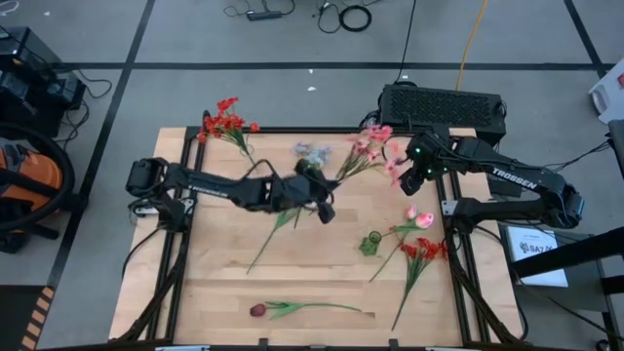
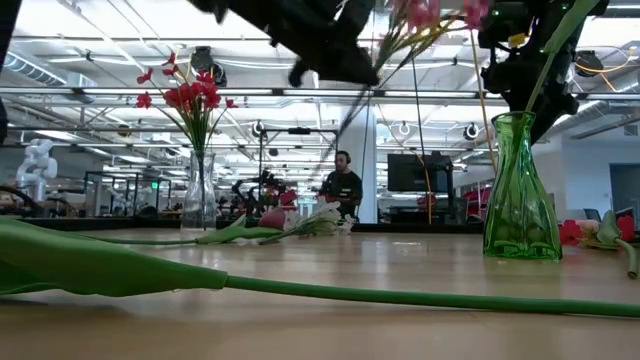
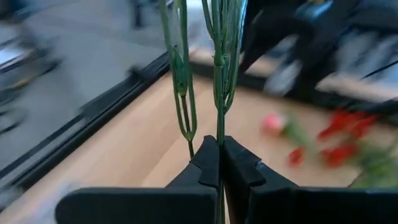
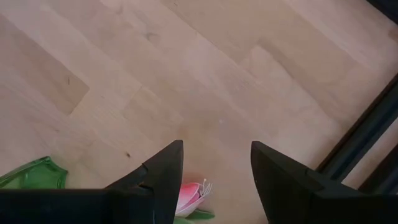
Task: Sort flowers into vase by color
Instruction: Put the pink flowers into the green vase
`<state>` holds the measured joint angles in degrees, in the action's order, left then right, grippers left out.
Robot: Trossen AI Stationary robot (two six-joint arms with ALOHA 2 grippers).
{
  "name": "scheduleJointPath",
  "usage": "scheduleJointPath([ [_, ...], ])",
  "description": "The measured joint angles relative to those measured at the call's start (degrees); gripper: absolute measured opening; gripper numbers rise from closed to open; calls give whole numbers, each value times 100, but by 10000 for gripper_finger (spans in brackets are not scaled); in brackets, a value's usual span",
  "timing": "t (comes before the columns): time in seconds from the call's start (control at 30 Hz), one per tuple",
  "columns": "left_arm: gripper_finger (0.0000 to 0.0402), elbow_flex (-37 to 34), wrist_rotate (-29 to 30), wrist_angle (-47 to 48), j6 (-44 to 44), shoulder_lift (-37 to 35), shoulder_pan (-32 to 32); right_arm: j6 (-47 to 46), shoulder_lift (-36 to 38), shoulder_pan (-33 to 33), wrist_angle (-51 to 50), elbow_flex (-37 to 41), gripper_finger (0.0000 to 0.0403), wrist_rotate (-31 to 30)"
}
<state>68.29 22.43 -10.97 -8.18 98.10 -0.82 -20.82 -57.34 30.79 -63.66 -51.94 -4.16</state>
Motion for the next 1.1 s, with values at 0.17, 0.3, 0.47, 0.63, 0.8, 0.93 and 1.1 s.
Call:
scheduleJointPath([
  [0.17,4,-328,-1985,-1764,61,0,640,-118,1,0,-48,0,180,227],
  [0.3,4,-498,-3004,-3240,-192,-4,930,-238,2,-2,-55,0,180,299],
  [0.47,4,-601,-3881,-4599,-191,-5,1010,-27,2,0,-140,4,180,303],
  [0.63,4,-604,-4030,-4766,294,43,681,440,3,144,196,340,180,915],
  [0.8,4,-407,-3901,-4706,1000,217,332,863,0,407,736,748,180,1320],
  [0.93,5,-88,-3453,-4721,1055,424,171,1266,-2,587,1032,809,180,1370],
  [1.1,7,500,-3186,-4649,1014,1010,21,1882,0,885,1113,807,180,1794],
])
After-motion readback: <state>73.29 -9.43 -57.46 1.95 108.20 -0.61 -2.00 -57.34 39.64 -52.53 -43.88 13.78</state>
